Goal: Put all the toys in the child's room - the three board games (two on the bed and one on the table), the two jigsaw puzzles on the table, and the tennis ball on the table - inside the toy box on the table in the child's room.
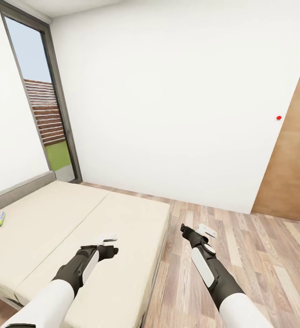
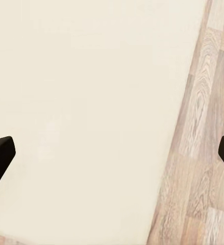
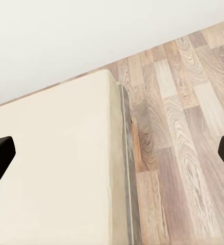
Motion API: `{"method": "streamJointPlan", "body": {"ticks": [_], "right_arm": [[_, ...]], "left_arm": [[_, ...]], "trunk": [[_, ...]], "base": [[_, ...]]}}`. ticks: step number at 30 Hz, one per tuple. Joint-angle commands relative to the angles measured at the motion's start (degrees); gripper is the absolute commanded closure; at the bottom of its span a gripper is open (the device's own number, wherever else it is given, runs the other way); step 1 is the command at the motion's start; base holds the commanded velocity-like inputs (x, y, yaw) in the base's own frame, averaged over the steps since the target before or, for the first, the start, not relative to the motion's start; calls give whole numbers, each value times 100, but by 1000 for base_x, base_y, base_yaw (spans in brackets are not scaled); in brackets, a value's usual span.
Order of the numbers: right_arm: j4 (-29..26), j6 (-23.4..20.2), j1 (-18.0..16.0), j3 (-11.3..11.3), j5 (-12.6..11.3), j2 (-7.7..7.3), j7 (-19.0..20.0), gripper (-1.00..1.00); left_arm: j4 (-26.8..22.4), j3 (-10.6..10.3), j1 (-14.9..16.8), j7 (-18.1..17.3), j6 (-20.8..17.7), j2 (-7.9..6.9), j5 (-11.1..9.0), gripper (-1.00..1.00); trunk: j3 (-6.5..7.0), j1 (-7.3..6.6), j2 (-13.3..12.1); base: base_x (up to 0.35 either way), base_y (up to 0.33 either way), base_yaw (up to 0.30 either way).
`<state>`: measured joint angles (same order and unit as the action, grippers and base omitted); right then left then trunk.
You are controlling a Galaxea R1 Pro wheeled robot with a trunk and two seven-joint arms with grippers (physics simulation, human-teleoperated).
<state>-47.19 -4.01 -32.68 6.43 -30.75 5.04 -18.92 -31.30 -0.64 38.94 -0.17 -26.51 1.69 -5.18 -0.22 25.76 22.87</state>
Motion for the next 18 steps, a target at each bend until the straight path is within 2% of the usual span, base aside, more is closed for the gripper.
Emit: {"method": "streamJointPlan", "body": {"ticks": [1,8,18], "right_arm": [[-9,-21,-1,16,-28,-3,-41,-100],[-9,-25,0,16,-33,-2,-41,-100],[-9,-22,-1,16,-28,-2,-41,-100]], "left_arm": [[-8,-7,0,9,-30,-2,-53,-100],[-8,-7,0,9,-30,-2,-53,-100],[-8,-7,0,9,-30,-2,-53,-100]], "trunk": [[-3,2,5],[-3,2,5],[13,2,5]], "base": [[-20,18,-61],[4,35,-111],[102,210,-188]]}}
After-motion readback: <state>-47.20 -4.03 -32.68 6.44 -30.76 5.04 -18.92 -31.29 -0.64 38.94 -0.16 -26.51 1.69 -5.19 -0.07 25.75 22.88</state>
